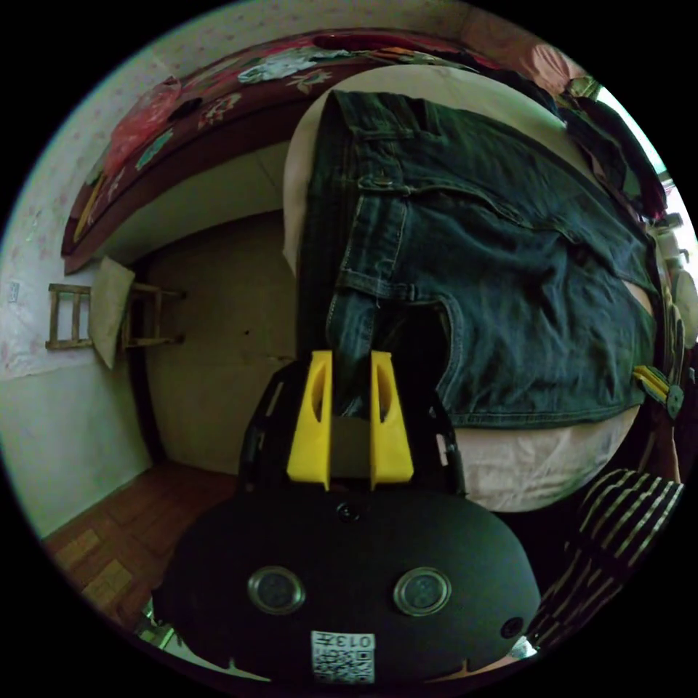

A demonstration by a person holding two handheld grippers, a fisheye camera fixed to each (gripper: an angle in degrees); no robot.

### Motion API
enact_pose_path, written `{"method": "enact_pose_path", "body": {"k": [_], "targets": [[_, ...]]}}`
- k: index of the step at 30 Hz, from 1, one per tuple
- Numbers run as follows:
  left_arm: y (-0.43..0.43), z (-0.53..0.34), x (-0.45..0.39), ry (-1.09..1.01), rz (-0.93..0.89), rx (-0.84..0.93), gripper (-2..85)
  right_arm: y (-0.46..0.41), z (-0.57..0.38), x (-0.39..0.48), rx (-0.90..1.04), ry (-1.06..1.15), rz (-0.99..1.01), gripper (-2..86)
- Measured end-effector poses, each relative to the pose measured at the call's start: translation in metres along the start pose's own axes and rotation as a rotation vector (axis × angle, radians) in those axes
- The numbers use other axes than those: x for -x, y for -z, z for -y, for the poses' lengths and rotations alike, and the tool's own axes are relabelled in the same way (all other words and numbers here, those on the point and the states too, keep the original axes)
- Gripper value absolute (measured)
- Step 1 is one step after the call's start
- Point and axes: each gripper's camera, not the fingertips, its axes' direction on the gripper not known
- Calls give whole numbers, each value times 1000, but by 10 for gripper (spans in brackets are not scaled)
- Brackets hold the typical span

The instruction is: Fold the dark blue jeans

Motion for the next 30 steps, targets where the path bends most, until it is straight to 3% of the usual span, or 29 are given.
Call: {"method": "enact_pose_path", "body": {"k": [6,10,15,22,25,30], "targets": [[19,-17,12,-140,107,2,24,11,8,23,46,-1,-51,12],[11,-36,55,-25,-72,-59,22,13,12,37,53,-14,-77,3],[-10,-49,58,-98,-65,-50,35,25,9,41,69,-50,-95,1],[35,-95,89,-47,-70,-231,48,46,-28,69,-34,-71,-231,0],[41,-99,68,-123,-109,-292,35,36,-32,80,-28,-65,-270,0],[17,-80,-15,-359,-2,-241,4,14,-33,72,54,-83,-204,1]]}}
